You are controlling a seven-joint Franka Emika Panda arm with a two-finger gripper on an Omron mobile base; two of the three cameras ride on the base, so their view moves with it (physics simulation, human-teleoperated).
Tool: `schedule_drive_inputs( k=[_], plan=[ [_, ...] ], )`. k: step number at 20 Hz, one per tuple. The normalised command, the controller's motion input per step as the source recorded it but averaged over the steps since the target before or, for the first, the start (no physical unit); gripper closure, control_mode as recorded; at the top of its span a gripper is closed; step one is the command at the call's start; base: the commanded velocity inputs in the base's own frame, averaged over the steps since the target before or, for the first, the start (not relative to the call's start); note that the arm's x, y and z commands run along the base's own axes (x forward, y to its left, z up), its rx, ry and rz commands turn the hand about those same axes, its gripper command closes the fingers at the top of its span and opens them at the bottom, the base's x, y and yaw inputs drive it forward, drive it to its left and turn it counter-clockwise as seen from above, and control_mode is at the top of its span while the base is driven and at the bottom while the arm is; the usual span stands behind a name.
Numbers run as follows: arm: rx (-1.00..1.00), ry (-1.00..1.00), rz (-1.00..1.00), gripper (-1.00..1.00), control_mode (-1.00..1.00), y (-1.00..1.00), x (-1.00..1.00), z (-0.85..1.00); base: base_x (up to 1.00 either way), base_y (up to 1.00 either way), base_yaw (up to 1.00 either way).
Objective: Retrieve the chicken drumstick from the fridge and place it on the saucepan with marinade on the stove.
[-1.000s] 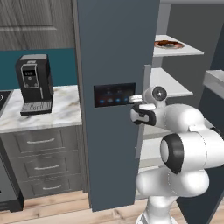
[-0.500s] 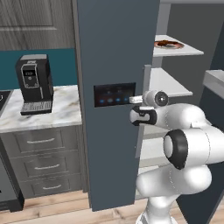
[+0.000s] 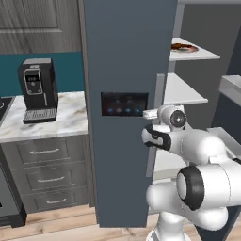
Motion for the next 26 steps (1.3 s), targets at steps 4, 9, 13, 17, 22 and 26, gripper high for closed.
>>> schedule_drive_inputs(
  k=[4, 9, 13, 17, 22, 26],
  plan=[
    [-0.07, 0.11, -0.25, 1.00, -1.00, 0.46, -0.98, 0.14, 0.00, 0.00, 0.00],
    [-0.04, 0.19, -0.37, 1.00, -1.00, 0.54, -0.76, 0.00, 0.00, 0.00, 0.00],
    [0.00, 0.19, -0.46, 1.00, -1.00, 0.56, -0.54, 0.00, 0.00, 0.00, 0.00],
    [0.00, 0.05, -0.45, 1.00, -1.00, 0.57, -0.79, -0.13, 0.00, 0.00, 0.00],
    [0.00, 0.00, -0.41, -1.00, -1.00, 0.79, -0.60, -0.31, 0.00, 0.00, 0.00],
    [0.00, 0.00, -0.33, -1.00, -1.00, 0.61, -0.39, -0.17, 0.00, 0.00, 0.00]
  ],
)
